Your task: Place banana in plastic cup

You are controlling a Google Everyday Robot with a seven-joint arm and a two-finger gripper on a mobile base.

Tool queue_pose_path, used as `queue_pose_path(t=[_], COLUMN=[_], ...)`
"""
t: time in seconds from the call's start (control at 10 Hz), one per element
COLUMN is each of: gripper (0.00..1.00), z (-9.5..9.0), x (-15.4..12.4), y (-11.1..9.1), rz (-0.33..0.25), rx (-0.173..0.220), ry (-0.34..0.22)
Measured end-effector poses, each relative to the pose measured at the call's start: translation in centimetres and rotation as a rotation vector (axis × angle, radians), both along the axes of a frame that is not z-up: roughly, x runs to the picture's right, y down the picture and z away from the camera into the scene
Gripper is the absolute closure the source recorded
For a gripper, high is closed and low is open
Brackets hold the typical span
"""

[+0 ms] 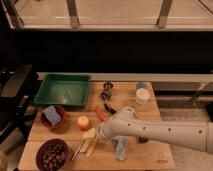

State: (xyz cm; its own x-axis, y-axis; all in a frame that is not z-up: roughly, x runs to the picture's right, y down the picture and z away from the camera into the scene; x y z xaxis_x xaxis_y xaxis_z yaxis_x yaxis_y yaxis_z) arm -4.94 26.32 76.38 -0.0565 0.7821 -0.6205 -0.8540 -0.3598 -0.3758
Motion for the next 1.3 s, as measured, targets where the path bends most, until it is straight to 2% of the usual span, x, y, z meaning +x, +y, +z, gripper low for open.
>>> queue_pose_path(t=[0.7, 0.8, 1.1, 1.2, 1.3], gripper=[0.22, 0.28, 0.60, 0.68, 0.80], z=[0.2, 0.1, -0.1, 0.1, 0.8], x=[-3.1, -3.1, -2.8, -2.7, -2.9], y=[0.9, 0.9, 0.9, 0.9, 1.3], rz=[-0.008, -0.012, -0.016, -0.014, -0.017], rx=[-0.034, -0.033, -0.037, -0.037, -0.046], ry=[-0.073, -0.074, -0.073, -0.070, -0.055])
